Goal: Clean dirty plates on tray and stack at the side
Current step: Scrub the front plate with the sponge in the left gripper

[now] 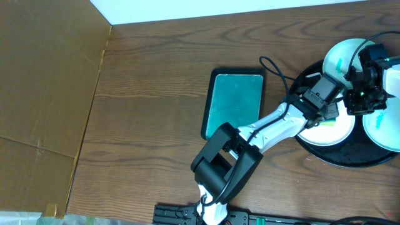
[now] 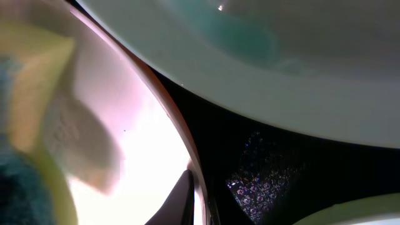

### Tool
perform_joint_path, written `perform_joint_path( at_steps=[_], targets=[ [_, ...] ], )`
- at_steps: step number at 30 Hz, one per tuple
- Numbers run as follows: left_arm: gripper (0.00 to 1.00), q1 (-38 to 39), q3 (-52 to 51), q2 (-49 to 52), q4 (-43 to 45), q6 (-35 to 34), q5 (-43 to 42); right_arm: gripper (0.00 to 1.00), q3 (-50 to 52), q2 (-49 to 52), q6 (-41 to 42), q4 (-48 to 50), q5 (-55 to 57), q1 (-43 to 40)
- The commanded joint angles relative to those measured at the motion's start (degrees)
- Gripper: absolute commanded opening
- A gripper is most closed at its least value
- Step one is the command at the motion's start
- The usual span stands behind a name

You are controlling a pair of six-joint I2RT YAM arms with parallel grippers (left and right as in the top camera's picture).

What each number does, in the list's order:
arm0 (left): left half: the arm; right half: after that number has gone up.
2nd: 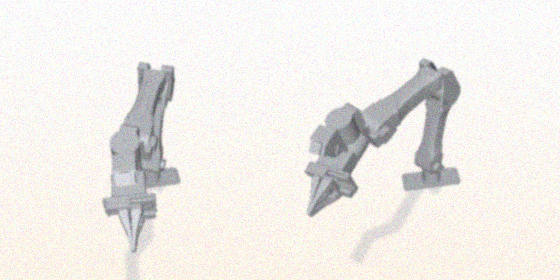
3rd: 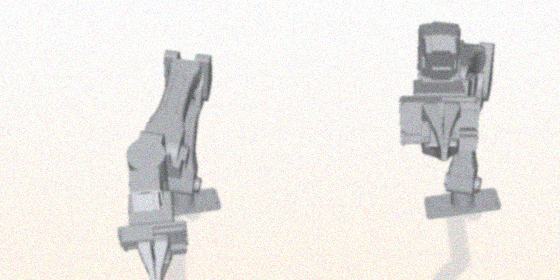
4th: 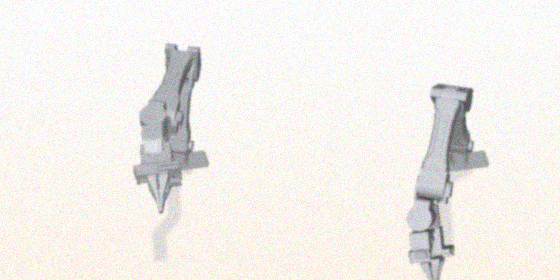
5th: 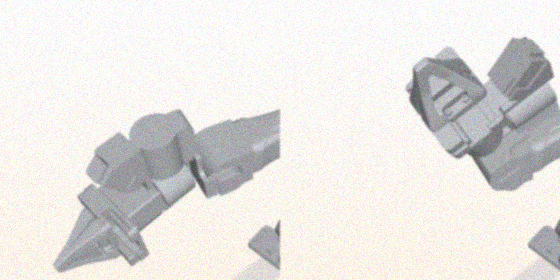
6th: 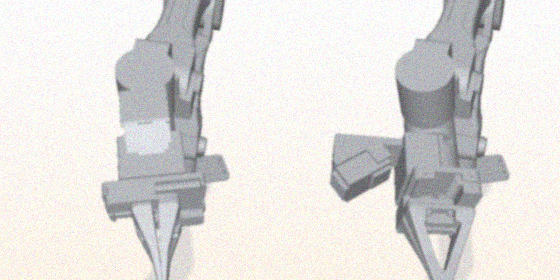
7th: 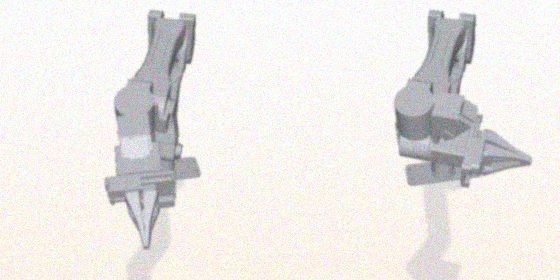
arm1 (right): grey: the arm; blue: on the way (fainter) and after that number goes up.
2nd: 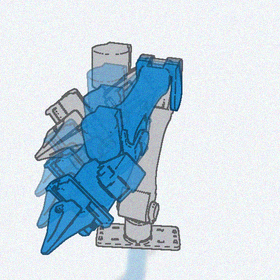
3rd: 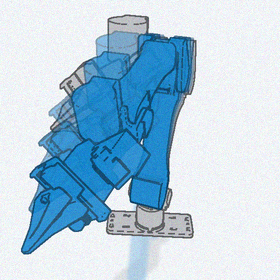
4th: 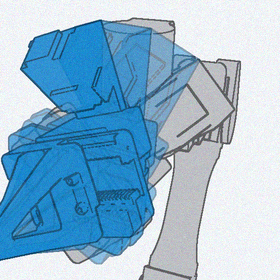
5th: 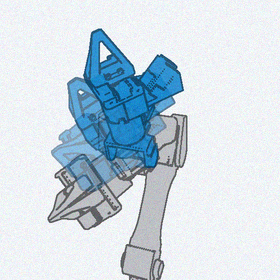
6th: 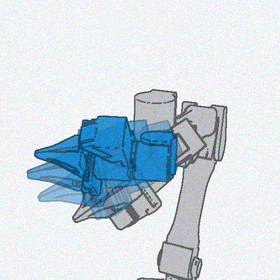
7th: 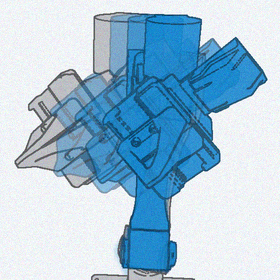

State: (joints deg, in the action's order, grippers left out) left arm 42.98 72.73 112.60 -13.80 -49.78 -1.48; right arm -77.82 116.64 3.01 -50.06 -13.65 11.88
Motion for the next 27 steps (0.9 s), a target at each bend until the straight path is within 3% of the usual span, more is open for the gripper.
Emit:
perform_joint_path(
  at_steps=[1, 7, 17, 27],
  targets=[
    [0.07, 0.0, 0.1, 4.0, 0.9, -2.0, -0.9, 0.07, 0.5, 0.8, -0.3, 0.3, 0.1, 0.2],
    [0.07, -1.6, 0.1, 6.9, -1.4, -1.7, 1.8, 0.07, 0.5, 0.8, -0.3, 0.1, 0.1, 0.2],
    [0.07, -7.1, 0.2, 6.4, -11.5, 0.3, 22.0, 0.07, 0.5, 0.8, -0.3, 0.2, 0.1, 0.2],
    [0.07, -7.2, 0.2, -2.8, -8.4, 8.3, 21.6, 0.07, 0.5, 0.8, -0.3, 0.4, 0.1, 0.2]
  ],
)
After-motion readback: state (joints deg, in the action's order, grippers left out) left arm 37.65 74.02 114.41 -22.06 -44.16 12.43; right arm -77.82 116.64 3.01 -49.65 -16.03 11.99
